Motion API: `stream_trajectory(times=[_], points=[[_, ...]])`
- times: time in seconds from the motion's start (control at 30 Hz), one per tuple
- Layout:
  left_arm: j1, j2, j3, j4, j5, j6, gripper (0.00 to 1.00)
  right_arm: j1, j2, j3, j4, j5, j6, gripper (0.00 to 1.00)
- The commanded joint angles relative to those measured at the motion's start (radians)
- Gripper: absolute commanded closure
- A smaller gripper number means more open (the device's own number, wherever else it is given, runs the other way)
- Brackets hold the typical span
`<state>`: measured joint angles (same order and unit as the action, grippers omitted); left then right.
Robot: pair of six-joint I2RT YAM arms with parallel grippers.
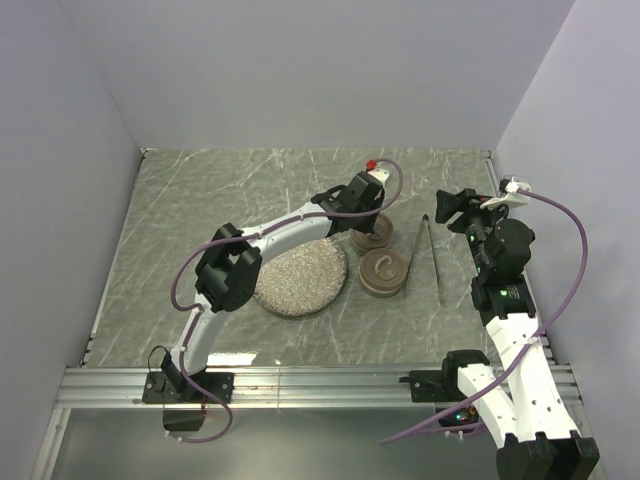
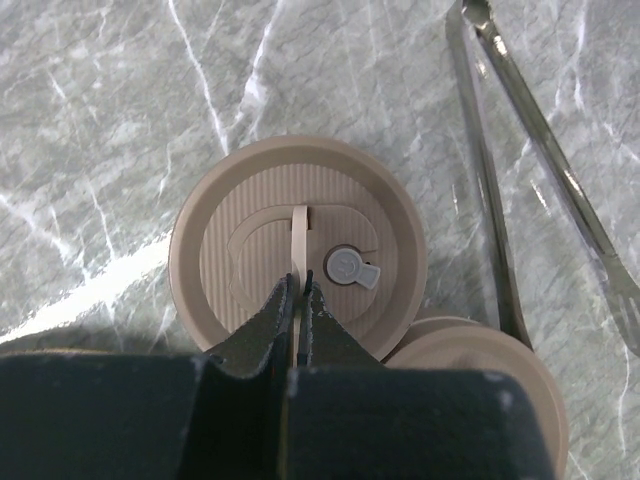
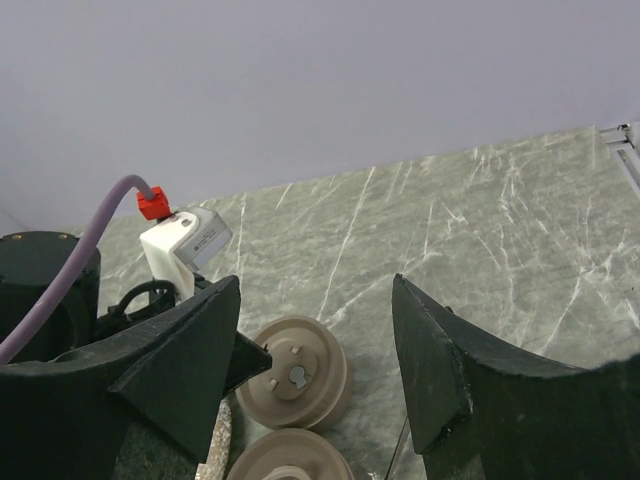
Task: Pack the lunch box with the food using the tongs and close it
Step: Put the lid back on the lunch box
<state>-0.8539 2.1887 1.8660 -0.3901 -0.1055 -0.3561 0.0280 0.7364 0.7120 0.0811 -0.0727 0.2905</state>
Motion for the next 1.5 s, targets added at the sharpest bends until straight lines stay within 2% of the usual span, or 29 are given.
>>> stream_trajectory(times=[0.0,0.3,0.37,0.4,0.43,0.53,0.63,0.73,0.93,1.03,1.13,1.17,1.33,1.37,1.43,1.47], points=[[-0.004,0.048,0.05,-0.033,0.032,0.02,1.0,0.0,-0.003,-0.002,0.022,-0.006,-0.011,0.31],[-0.004,0.011,0.001,0.0,0.058,0.029,1.0,0.0,0.003,0.0,0.02,-0.009,-0.013,0.31],[-0.002,0.002,-0.011,0.013,0.072,0.031,0.89,0.0,0.006,0.004,0.016,-0.01,-0.014,0.3],[-0.004,-0.009,-0.017,0.02,0.073,0.031,0.82,-0.002,0.008,0.006,0.014,-0.012,-0.014,0.3],[-0.002,-0.017,-0.024,0.029,0.075,0.031,0.67,-0.002,0.009,0.006,0.009,-0.012,-0.016,0.3],[-0.004,-0.046,-0.048,0.068,0.075,0.037,0.5,-0.002,0.006,0.006,0.009,-0.006,-0.017,0.3],[-0.004,-0.075,-0.047,0.094,0.064,0.049,0.4,0.0,0.001,0.006,0.008,-0.002,-0.019,0.29],[-0.005,-0.119,-0.056,0.14,0.061,0.072,0.35,-0.002,-0.002,0.006,0.005,0.001,-0.022,0.29],[-0.005,-0.277,-0.172,0.279,0.096,0.108,0.27,-0.002,-0.008,0.004,0.0,0.01,-0.027,0.29],[-0.004,-0.384,-0.279,0.368,0.069,0.124,0.26,-0.002,-0.014,0.0,-0.003,0.022,-0.025,0.29],[-0.004,-0.539,-0.457,0.522,-0.049,0.157,0.26,-0.002,-0.022,-0.003,-0.003,0.033,-0.028,0.29],[-0.004,-0.628,-0.56,0.609,-0.134,0.178,0.26,-0.002,-0.022,-0.005,-0.003,0.036,-0.028,0.29],[0.042,-0.897,-0.874,0.796,-0.353,0.23,0.23,-0.002,-0.02,-0.008,-0.004,0.053,-0.034,0.29],[0.096,-0.984,-0.905,0.803,-0.377,0.218,0.23,-0.002,-0.02,-0.008,-0.006,0.057,-0.034,0.29],[0.168,-1.062,-0.956,0.774,-0.384,0.168,0.22,-0.002,-0.02,-0.006,-0.007,0.062,-0.037,0.29],[0.243,-1.133,-1.0,0.766,-0.396,0.158,0.21,-0.003,-0.019,-0.006,-0.009,0.065,-0.037,0.29]])
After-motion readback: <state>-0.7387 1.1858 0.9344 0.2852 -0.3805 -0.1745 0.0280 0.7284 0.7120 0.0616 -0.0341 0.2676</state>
